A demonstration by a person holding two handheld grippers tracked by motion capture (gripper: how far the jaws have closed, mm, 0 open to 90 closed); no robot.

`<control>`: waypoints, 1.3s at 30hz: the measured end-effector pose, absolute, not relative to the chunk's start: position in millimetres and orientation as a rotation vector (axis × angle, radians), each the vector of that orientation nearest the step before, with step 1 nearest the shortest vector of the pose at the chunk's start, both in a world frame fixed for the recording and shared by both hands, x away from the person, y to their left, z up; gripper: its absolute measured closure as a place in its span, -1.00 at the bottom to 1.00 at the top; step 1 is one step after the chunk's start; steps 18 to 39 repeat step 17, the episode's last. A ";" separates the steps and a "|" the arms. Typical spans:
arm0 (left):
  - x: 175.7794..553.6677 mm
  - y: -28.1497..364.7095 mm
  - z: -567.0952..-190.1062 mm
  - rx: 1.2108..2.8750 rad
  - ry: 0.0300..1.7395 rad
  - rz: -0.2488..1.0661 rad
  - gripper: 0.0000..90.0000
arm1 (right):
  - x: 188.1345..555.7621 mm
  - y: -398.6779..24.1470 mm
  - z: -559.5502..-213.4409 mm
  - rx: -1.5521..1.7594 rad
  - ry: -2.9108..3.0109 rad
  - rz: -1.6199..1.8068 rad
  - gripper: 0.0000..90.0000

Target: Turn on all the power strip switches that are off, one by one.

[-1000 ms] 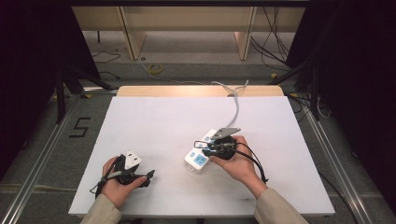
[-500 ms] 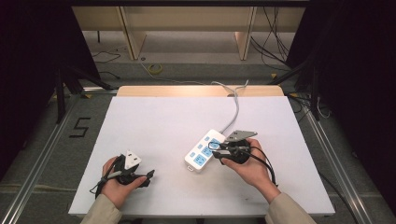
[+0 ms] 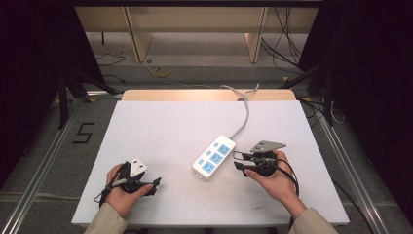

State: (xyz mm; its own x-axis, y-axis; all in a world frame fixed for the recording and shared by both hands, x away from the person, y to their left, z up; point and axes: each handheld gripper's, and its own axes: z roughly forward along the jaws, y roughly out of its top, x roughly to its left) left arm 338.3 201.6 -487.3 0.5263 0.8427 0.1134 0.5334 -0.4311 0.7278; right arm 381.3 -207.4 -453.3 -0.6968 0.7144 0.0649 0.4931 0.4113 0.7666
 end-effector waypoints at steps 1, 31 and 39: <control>338.3 201.7 -487.3 2.128 1.113 0.627 -0.63 | 380.0 -209.9 -454.1 1.059 2.394 1.163 0.17; 343.9 206.7 -490.8 2.090 1.143 0.611 -0.65 | 371.6 -228.1 -458.4 1.083 2.365 1.180 0.12; 343.9 206.7 -490.8 2.090 1.143 0.611 -0.65 | 371.6 -228.1 -458.4 1.083 2.365 1.180 0.12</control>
